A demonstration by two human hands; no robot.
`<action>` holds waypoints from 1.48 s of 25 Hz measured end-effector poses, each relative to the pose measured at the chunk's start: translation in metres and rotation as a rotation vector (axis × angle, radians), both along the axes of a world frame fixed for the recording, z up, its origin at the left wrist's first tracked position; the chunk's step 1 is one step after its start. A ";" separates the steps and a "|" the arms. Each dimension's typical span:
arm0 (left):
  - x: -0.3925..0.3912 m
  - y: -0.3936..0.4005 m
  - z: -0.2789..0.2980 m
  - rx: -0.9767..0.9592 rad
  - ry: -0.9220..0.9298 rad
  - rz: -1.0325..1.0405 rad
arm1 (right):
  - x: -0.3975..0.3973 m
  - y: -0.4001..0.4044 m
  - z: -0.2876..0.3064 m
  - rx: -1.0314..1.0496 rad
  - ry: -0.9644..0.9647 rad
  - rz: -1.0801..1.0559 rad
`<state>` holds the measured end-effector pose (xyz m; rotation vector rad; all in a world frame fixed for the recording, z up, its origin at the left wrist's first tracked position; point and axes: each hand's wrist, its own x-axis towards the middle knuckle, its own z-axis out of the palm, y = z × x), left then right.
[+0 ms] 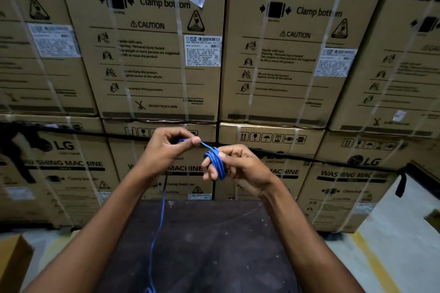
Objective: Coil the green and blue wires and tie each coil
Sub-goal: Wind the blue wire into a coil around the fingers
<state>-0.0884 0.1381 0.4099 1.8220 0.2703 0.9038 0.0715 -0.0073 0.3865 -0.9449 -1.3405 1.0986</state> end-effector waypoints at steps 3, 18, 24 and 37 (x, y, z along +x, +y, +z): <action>0.006 -0.003 -0.031 -0.269 -0.009 -0.052 | -0.008 -0.003 0.001 -0.014 0.101 0.095; -0.014 -0.054 -0.073 0.310 0.182 0.189 | 0.006 0.034 -0.012 0.276 -0.166 -0.644; -0.022 -0.034 -0.009 0.448 0.227 0.107 | 0.006 0.025 -0.011 0.300 -0.599 -0.629; 0.033 0.021 -0.019 -0.311 -0.106 -0.131 | -0.007 0.011 0.023 0.145 0.217 -0.003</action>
